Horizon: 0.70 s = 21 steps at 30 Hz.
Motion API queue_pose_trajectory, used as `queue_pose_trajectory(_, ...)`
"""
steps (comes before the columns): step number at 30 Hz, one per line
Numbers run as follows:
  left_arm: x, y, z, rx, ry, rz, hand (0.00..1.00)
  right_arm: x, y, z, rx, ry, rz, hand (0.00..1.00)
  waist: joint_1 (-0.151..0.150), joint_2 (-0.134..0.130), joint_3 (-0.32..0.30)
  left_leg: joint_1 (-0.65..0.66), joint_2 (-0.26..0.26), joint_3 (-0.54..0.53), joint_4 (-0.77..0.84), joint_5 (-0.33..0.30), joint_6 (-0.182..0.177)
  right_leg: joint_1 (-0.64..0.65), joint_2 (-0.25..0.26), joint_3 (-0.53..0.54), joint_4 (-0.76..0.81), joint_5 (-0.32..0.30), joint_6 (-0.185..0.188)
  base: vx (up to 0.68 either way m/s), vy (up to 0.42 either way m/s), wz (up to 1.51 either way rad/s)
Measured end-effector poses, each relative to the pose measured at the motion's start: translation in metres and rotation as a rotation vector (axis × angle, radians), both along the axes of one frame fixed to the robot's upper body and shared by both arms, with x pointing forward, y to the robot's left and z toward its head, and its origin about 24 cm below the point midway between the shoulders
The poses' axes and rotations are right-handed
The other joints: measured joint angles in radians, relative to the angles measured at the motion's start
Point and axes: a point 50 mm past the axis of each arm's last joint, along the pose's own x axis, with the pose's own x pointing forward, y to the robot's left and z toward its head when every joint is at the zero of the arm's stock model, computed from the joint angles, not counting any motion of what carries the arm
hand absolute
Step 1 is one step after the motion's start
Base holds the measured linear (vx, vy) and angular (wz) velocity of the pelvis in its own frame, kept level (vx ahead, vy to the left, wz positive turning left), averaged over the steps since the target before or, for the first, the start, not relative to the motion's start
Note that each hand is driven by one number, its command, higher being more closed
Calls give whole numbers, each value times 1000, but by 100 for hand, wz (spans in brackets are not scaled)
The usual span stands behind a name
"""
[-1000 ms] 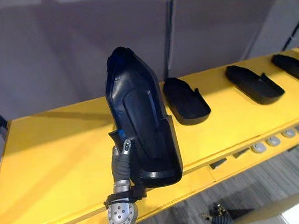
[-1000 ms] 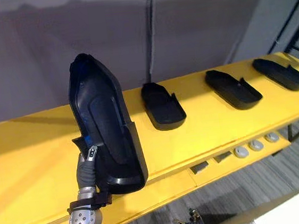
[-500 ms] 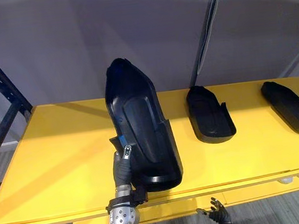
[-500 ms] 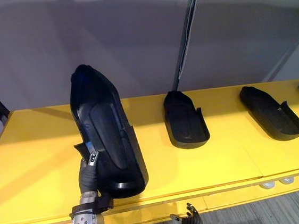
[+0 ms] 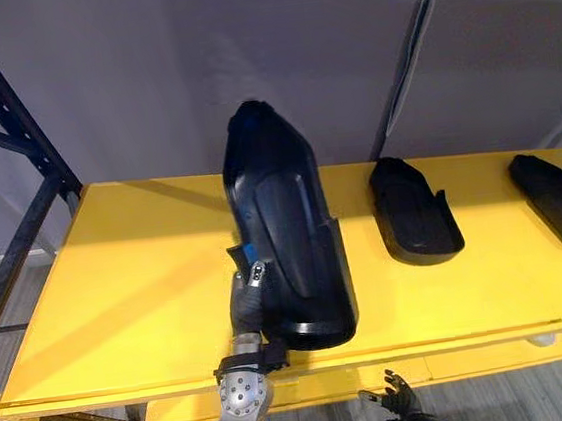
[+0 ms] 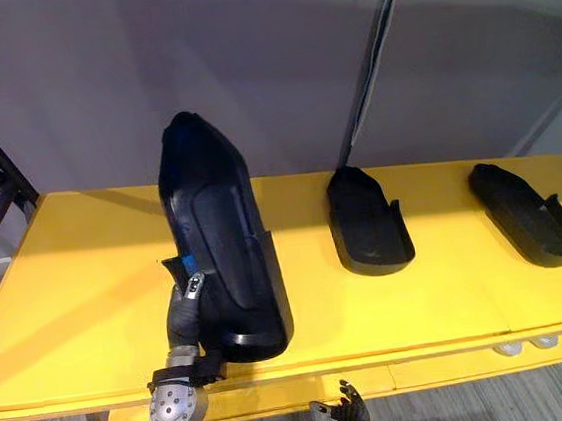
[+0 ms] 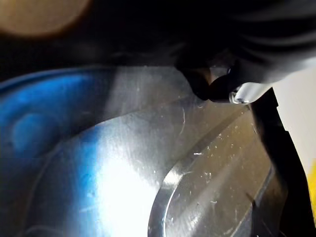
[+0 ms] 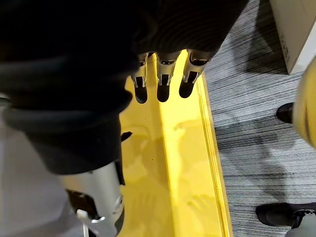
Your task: Walk over and take plastic housings, then place them on the shelf
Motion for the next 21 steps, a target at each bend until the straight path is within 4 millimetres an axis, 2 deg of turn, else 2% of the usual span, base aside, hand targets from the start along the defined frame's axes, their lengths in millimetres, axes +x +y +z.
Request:
queue_pose_trajectory(1, 0, 0, 0, -1, -1, 0, 100, -4, 1, -1, 6, 9, -2, 0, -3, -18, -9, 4, -18, -3, 0, 0, 0, 4, 7, 55, 10, -53, 14, -86, -72, 10)
queue_pose_trajectory(2, 0, 0, 0, -2, -1, 2, 100, -7, 2, -2, 7, 14, -2, 0, -3, -28, -15, 3, -29, -4, 2, 0, 0, 8, 11, 74, 4, -75, 13, -49, -138, 22)
queue_pose_trajectory(3, 0, -1, 0, -11, 4, 3, 100, -8, 1, -2, 1, 18, 8, 0, -6, -28, -19, -3, -35, -21, 17, 2, -3, 23, 12, 68, -11, -105, 5, -64, -167, 29)
queue_pose_trajectory(7, -1, -5, 1, -12, 1, -15, 100, -8, 4, -2, 8, 19, 12, 0, -7, -20, -28, -6, -32, -70, -23, 51, -23, 39, 33, 15, -55, -90, -16, 0, -119, 35)
queue_pose_trajectory(11, -1, -5, 1, -7, -1, -19, 100, -4, 4, 0, 8, 0, 8, 0, 3, -23, -30, -15, -24, -91, -8, 60, -29, 69, 45, 2, -76, -79, -22, 114, -72, 22)
queue_pose_trajectory(14, -1, -4, 3, -10, -11, -19, 100, 2, 3, 3, 0, -18, 9, 0, 17, -24, -28, -50, 5, -77, 81, 54, -38, 87, 49, -16, -96, -56, -18, 46, -10, 5)
queue_pose_trajectory(15, -1, -2, 7, -16, -25, -9, 100, 7, 3, 5, -3, -32, 11, 0, 25, -27, -27, -66, 29, -48, 122, 27, -50, 86, 46, -15, -96, -48, -21, 11, 23, -36)
queue_pose_trajectory(16, 0, 1, 10, -25, -37, 3, 100, 13, 3, 7, -8, -46, 16, 0, 22, -22, -28, -79, 100, 16, 200, -16, -35, 85, 52, -12, -97, -48, -22, 46, 33, -51)
queue_pose_trajectory(17, 0, 4, 9, -24, -33, 21, 100, 16, 1, 8, -21, -53, 12, 0, 17, -16, -32, -75, 171, 46, 230, -30, -34, 85, 50, 3, -95, -48, -22, 62, 43, -45)
queue_pose_trajectory(19, 1, 5, 6, -23, -22, 28, 100, 17, -3, 8, -36, -53, 12, 0, 9, -10, -37, -51, 220, 44, 191, -15, -19, 82, 40, 15, -96, -48, -21, 83, 114, -27)
queue_pose_trajectory(20, 2, 4, 2, -24, -2, 25, 100, 16, -9, 5, -59, -36, 19, 0, -11, 13, -50, -27, 242, 4, 90, 48, -42, 81, 28, 14, -103, -48, -7, 92, 303, -8)
queue_pose_trajectory(21, 4, 2, -2, -20, 15, 20, 100, 14, -12, 3, -75, -17, 23, 0, -21, 11, -54, -9, 210, -17, 39, 43, -97, 78, 7, 14, -118, -39, 19, 84, 405, 19)
